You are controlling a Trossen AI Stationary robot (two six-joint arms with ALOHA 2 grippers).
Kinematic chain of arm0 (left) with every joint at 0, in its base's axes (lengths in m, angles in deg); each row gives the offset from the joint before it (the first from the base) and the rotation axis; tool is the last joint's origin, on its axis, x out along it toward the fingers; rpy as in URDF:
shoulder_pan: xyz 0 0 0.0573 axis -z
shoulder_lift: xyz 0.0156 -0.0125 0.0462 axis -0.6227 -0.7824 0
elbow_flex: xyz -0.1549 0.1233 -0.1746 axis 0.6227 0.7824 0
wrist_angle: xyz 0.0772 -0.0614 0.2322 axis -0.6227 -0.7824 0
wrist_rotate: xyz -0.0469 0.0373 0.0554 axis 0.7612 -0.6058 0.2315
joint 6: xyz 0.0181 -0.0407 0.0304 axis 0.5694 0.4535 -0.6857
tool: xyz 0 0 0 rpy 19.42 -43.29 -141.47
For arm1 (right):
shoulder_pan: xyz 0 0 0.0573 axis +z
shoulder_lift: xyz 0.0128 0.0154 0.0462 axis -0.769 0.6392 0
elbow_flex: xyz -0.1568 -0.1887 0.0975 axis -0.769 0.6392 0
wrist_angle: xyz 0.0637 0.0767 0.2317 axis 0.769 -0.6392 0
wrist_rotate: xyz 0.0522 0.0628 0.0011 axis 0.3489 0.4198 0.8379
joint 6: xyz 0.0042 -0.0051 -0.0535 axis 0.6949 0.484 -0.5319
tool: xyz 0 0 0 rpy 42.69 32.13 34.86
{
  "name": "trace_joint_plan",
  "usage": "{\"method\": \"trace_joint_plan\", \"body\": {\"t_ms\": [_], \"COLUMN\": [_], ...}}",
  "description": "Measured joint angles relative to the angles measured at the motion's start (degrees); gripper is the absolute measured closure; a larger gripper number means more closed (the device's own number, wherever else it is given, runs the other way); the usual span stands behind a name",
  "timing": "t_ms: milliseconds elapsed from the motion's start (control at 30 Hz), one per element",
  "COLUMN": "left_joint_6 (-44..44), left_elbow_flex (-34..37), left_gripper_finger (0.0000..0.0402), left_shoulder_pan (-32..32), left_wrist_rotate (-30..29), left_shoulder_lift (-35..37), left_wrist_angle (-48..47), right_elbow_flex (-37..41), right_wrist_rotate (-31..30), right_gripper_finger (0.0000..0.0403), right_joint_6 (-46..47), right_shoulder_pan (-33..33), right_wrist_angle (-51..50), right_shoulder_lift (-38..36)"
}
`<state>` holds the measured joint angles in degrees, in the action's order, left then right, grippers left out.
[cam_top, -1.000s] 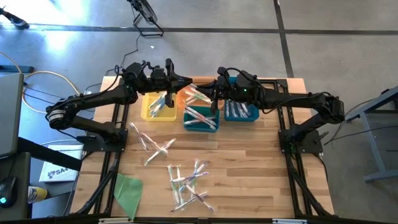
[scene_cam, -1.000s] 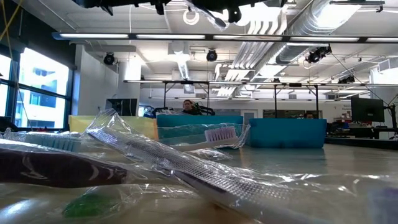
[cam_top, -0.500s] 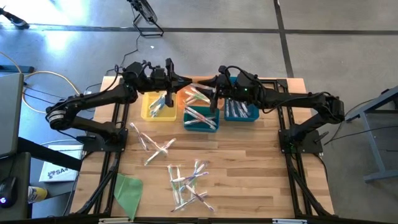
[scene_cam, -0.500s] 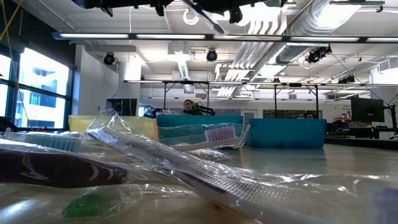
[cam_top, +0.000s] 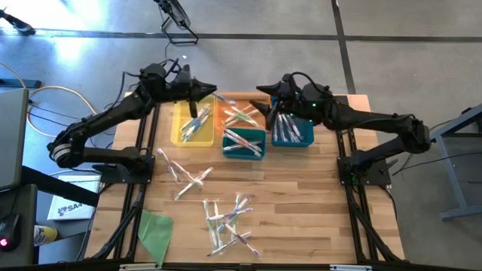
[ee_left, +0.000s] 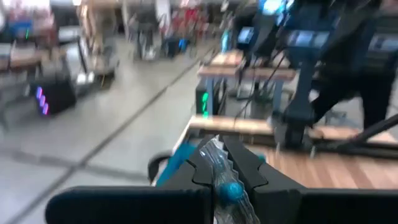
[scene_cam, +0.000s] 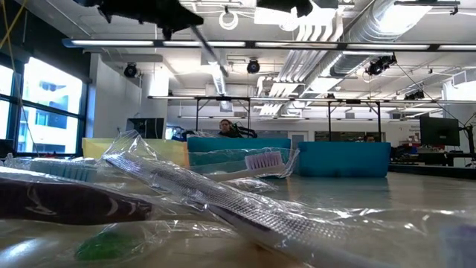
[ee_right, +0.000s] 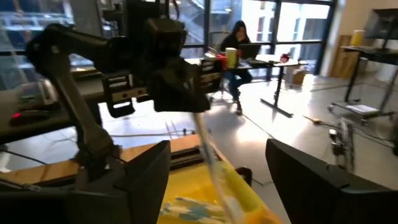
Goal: Pick & Place Toothbrushes
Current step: Put the blue toothbrush into the yellow bin
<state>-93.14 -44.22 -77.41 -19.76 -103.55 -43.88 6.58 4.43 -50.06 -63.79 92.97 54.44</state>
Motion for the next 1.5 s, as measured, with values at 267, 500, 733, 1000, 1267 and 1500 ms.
{"method": "trace_joint_plan", "body": {"t_ms": [267,500,733,1000,1267,1500], "left_joint_6": [-0.1,0.0,-0.2,-0.2,-0.3,-0.2], "left_elbow_flex": [0.0,0.0,0.0,0.0,0.0,0.0], "left_gripper_finger": [0.0392,0.0392,0.0392,0.0392,0.0392,0.0392], "left_shoulder_pan": [-4.6,-9.2,-11.8,-11.7,-11.8,-11.8], "left_wrist_rotate": [0.1,0.1,0.8,1.2,1.2,1.2], "left_shoulder_lift": [5.4,7.5,4.0,-3.3,-10.7,-16.0], "left_wrist_angle": [-21.4,-35.8,-40.3,-40.8,-38.6,-35.9], "right_elbow_flex": [0.0,0.0,0.1,0.1,0.1,0.1], "right_wrist_rotate": [-3.5,-3.5,-3.5,-3.5,-3.5,-3.5], "right_gripper_finger": [0.0145,0.0145,0.0145,0.0145,0.0145,0.0145], "right_joint_6": [0.9,0.9,0.9,0.9,0.9,0.9], "right_shoulder_pan": [0.0,0.0,-0.1,-0.1,-0.1,-0.1], "right_wrist_angle": [-6.0,-8.0,-8.9,-11.7,-13.5,-13.7], "right_shoulder_lift": [-3.6,-3.5,-3.3,-3.2,-3.0,-3.0]}}
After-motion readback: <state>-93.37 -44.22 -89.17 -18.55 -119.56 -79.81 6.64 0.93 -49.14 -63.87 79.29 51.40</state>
